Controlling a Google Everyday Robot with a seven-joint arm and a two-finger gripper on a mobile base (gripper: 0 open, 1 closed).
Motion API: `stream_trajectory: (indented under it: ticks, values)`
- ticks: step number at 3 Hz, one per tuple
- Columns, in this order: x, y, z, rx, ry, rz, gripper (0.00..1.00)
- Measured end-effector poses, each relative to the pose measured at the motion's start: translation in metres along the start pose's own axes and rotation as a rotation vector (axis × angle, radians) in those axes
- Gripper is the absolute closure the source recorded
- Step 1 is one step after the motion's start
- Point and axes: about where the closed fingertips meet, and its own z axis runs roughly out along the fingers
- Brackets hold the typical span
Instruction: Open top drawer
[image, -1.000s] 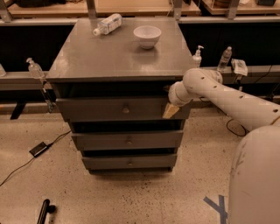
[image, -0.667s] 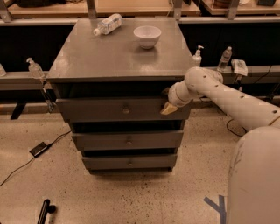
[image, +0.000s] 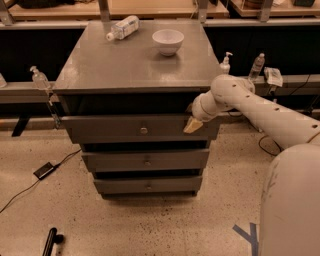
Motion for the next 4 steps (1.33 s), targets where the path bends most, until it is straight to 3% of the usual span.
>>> stream_trajectory:
  ticks: [1, 4]
  values:
    - [0.0, 0.001, -0.001, -0.001, -0.001, 0.001, 1.0]
    - [-0.012, 0.027, -0.018, -0.02, -0.032, 0.027, 1.0]
